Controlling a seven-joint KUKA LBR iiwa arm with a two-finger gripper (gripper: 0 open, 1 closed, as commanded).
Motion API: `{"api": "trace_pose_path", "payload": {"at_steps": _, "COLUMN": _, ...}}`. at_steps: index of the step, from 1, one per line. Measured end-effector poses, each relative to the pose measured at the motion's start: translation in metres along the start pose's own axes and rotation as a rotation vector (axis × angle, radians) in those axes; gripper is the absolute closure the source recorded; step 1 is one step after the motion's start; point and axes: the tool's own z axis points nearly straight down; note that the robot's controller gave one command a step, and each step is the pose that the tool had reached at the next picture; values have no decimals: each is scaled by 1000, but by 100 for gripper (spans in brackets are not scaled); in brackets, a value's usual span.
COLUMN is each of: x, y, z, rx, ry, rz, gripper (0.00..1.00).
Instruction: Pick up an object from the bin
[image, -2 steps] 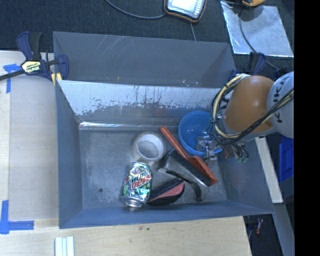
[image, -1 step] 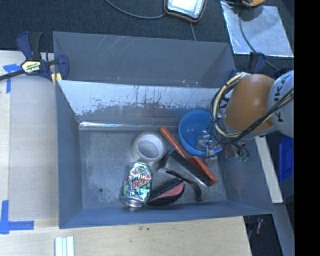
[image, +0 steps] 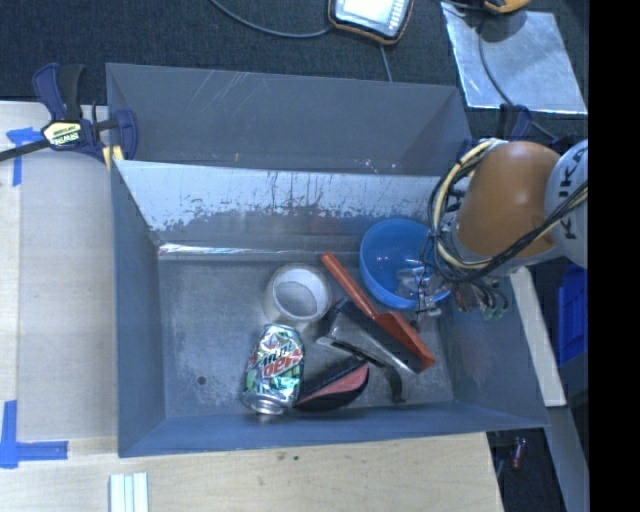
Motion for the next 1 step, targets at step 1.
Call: {"api": "trace_pose_path", "payload": {"at_steps": 1, "x": -21, "y": 31, "z": -23, "rx": 1, "ry": -1, "rz": -212, "gripper": 100}}
